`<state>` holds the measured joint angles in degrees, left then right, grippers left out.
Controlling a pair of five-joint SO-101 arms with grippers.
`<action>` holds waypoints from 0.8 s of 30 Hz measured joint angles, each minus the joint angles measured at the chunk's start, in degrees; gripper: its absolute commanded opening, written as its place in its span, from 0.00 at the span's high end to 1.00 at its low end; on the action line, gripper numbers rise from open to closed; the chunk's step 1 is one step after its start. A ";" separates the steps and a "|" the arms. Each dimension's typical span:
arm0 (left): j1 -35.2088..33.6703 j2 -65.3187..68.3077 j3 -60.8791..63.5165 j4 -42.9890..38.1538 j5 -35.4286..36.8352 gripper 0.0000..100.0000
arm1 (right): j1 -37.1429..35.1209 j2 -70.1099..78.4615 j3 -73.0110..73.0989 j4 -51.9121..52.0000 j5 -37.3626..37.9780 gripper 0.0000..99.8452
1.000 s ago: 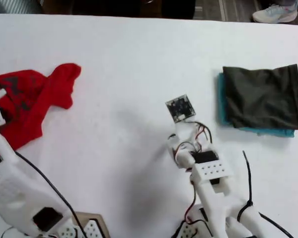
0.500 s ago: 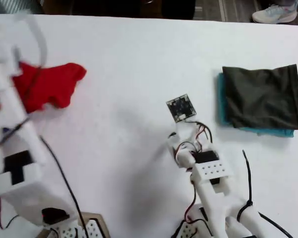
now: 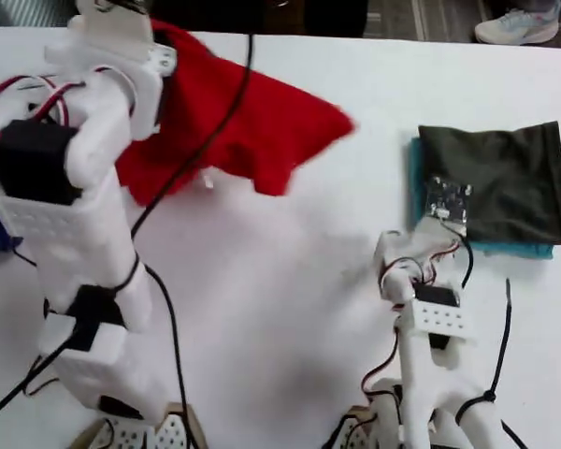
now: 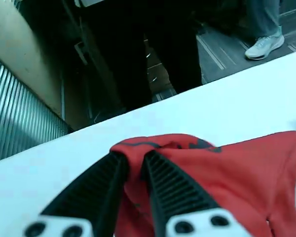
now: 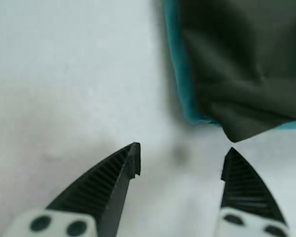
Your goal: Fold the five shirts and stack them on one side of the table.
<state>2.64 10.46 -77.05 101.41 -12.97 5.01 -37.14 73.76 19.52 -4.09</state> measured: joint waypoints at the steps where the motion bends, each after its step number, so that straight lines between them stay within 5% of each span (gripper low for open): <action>1: 0.18 0.00 0.44 0.09 -0.35 0.98 | 0.09 0.00 0.00 0.00 -0.09 0.73; 5: 0.09 -0.09 11.08 0.09 -0.35 0.97 | 0.09 0.00 0.00 0.00 -0.26 0.73; 9: 0.18 0.00 32.53 -0.18 -0.88 0.86 | 0.09 0.00 0.00 0.00 -0.26 0.73; 15: -2.11 0.09 64.62 -11.43 -1.41 0.82 | -0.88 0.00 0.00 1.85 -0.26 0.73; 20: -9.76 0.09 68.75 -15.03 -4.57 0.82 | -5.01 -3.87 -4.13 11.43 -0.26 0.73; 24: -15.47 0.09 68.75 -15.91 -9.49 0.82 | -15.47 -5.54 -7.91 16.79 1.49 0.73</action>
<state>-12.84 10.55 -8.31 85.49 -22.46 -10.46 -42.68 65.85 36.31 -2.59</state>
